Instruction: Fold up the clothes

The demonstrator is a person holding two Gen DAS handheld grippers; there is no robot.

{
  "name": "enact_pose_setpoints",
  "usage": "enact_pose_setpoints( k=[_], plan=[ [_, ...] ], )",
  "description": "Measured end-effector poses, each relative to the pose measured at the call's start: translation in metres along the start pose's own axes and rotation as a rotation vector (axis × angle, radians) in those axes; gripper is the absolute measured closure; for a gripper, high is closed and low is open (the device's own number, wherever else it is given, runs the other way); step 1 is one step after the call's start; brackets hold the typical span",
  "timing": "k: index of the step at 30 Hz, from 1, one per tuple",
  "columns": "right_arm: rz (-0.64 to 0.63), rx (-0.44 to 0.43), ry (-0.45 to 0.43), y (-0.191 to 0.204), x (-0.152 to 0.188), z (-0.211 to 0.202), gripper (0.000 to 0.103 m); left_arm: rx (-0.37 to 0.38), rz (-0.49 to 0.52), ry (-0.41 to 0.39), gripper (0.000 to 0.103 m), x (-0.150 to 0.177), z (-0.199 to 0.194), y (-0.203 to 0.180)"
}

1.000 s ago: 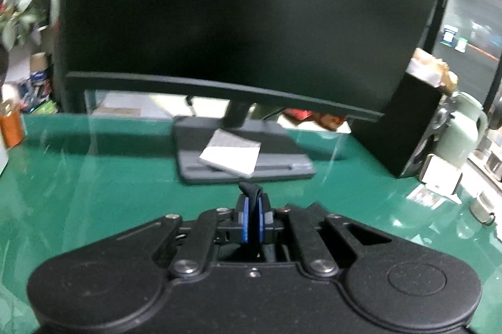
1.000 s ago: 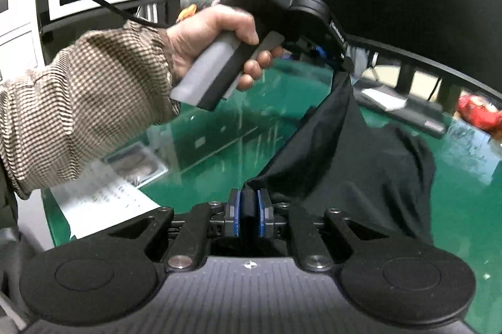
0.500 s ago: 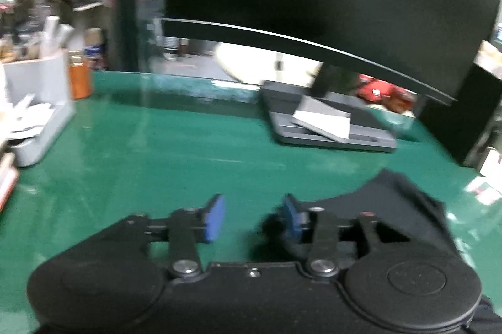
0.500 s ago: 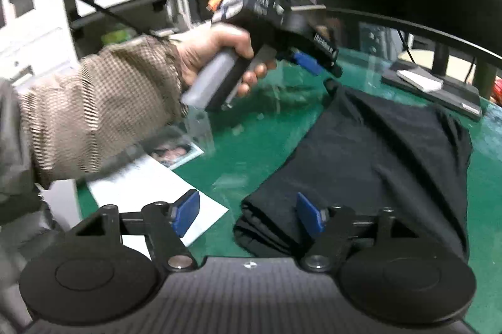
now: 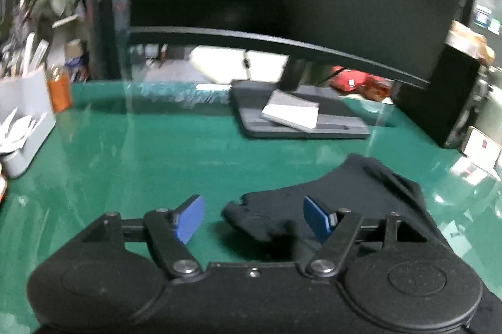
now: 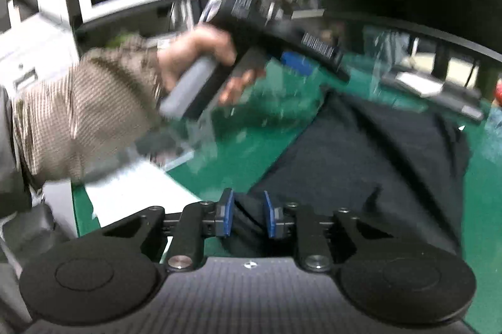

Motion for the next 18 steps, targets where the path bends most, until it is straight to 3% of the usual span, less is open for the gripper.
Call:
enact_pose_setpoints(
  k=[3,5,9,11,13,15,18],
  plan=[
    [-0.038,-0.031,0.009,0.004,-0.001,-0.010,0.071,0.015,0.011,-0.020,0.033,0.003,-0.014,0.003],
    [-0.023,-0.032,-0.028,-0.006,-0.007,-0.023,0.071,0.048,0.059,-0.032,0.028,0.007,-0.026,-0.002],
    [0.144,0.117,-0.186,-0.079,-0.034,-0.045,0.072,0.131,0.165,-0.023,0.025,0.033,-0.051,-0.033],
    [0.182,0.219,-0.174,-0.108,-0.042,-0.036,0.085,0.213,0.185,-0.009,0.025,0.046,-0.061,-0.053],
    [0.129,0.372,-0.117,-0.137,-0.051,-0.009,0.094,0.285,0.201,0.014,0.025,0.059,-0.068,-0.071],
    [0.080,0.425,-0.073,-0.152,-0.056,0.014,0.095,0.360,0.223,0.041,0.025,0.077,-0.074,-0.095],
    [0.064,0.414,-0.027,-0.165,-0.061,0.042,0.097,0.369,0.236,0.069,0.025,0.093,-0.075,-0.107]
  ],
)
Point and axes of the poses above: each gripper's, at about its wrist camera, not at the fingertips, and z roughly the way its jaws point, y to its left, x to its underside, the point moved 3 cm from there along z, roughly the way its jaws point, and after that the axes turned 1 degree about z, right-handed, at the moved point
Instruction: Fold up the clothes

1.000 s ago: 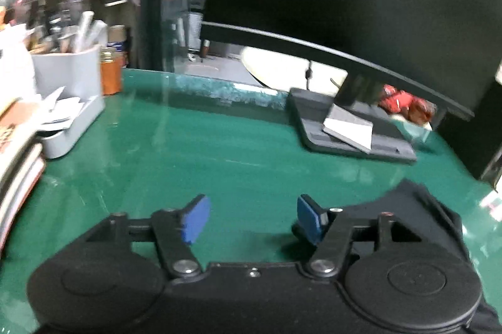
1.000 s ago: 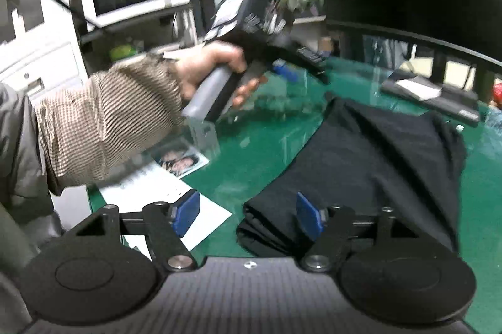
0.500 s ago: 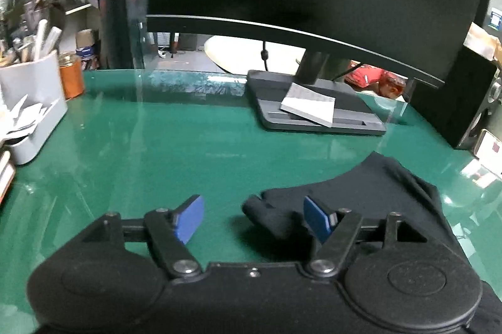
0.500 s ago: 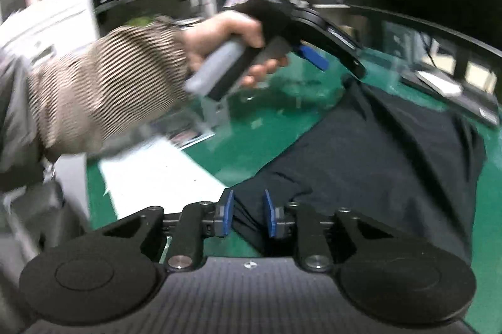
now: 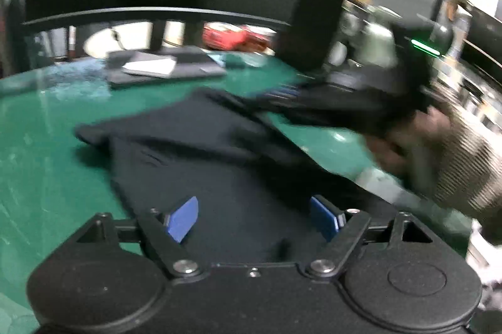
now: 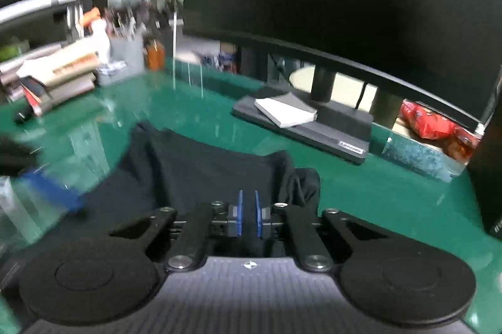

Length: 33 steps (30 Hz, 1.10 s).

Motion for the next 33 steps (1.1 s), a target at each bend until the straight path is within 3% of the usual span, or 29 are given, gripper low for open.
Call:
enact_pose_setpoints(
  k=[3,12,19,29,33],
  plan=[
    [-0.034,-0.035,0.024,0.006,-0.005,0.025,0.097,0.011,-0.026,0.038,0.025,0.012,0.007,-0.009],
    [-0.136,-0.060,-0.007,0.027,-0.013,0.033,0.097,-0.017,-0.096,0.015,0.022,0.023,-0.002,-0.012],
    [-0.019,0.027,0.033,-0.005,-0.004,0.040,0.096,-0.025,-0.113,0.018,0.019,0.026,-0.009,-0.012],
    [0.109,0.058,0.007,-0.024,0.032,-0.036,0.092,-0.035,-0.140,0.015,0.014,0.022,-0.006,-0.011],
    [0.179,0.055,0.025,-0.033,0.060,-0.070,0.092,-0.068,-0.174,-0.045,0.014,0.020,-0.018,-0.006]
  ],
)
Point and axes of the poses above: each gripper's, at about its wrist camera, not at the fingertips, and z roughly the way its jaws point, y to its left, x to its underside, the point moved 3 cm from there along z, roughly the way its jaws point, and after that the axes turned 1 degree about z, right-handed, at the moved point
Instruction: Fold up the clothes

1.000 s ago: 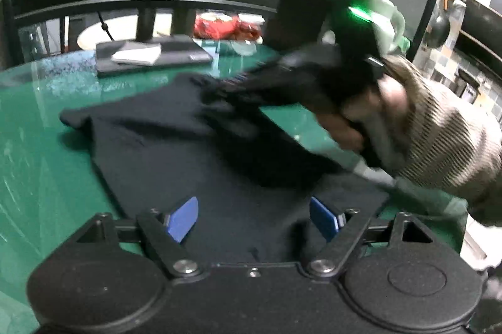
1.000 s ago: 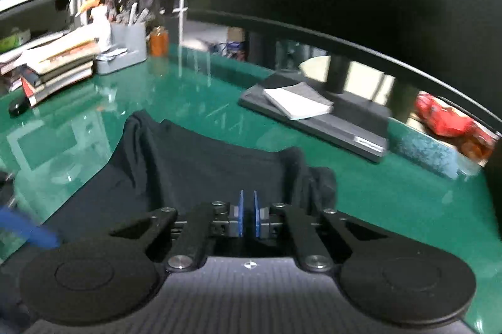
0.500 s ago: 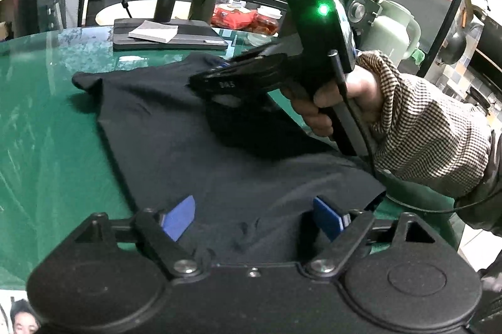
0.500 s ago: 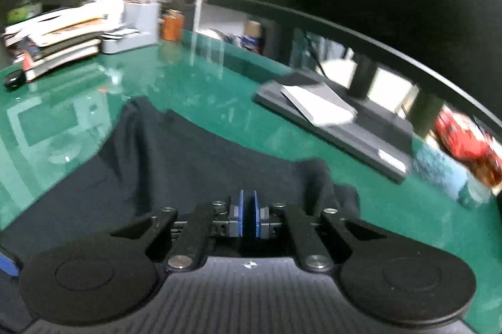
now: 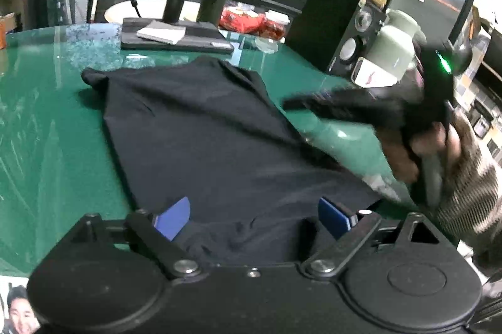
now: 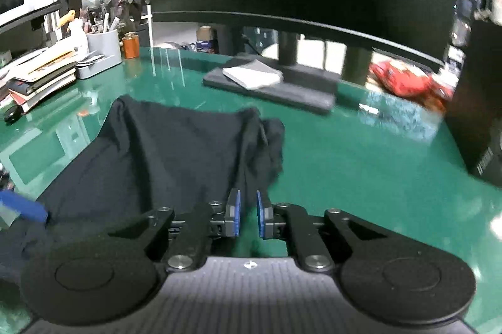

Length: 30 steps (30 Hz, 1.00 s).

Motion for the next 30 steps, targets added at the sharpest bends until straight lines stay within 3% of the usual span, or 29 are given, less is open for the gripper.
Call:
enact_pose_setpoints(
  k=[5,8,10,13,18,21,27,30],
  plan=[
    [0.125,-0.009,0.001,-0.021,0.032,-0.044,0.092,-0.143,-0.176,-0.115,0.012,-0.004,-0.025,0.034],
    [0.149,0.001,-0.011,-0.029,0.048,-0.065,0.092,-0.137,-0.209,-0.122,0.012,-0.001,-0.031,0.039],
    [0.153,-0.003,-0.014,-0.029,0.054,-0.073,0.092,-0.120,-0.182,-0.111,0.012,-0.001,-0.031,0.033],
    [0.130,-0.055,-0.040,-0.021,0.059,-0.087,0.092,-0.070,-0.044,-0.078,0.012,0.000,-0.026,0.004],
    [-0.110,-0.196,-0.096,0.016,0.068,-0.108,0.084,-0.008,0.149,0.016,0.012,0.016,-0.022,-0.025],
    [-0.212,-0.251,-0.101,0.032,0.073,-0.106,0.070,0.010,0.154,0.051,0.012,0.025,-0.020,-0.029],
    [-0.297,-0.285,-0.083,0.042,0.077,-0.085,0.069,-0.006,0.159,0.083,0.011,0.035,-0.012,-0.031],
    [-0.333,-0.261,-0.077,0.046,0.078,-0.078,0.072,-0.001,0.157,0.090,0.011,0.036,-0.010,-0.029]
  ],
)
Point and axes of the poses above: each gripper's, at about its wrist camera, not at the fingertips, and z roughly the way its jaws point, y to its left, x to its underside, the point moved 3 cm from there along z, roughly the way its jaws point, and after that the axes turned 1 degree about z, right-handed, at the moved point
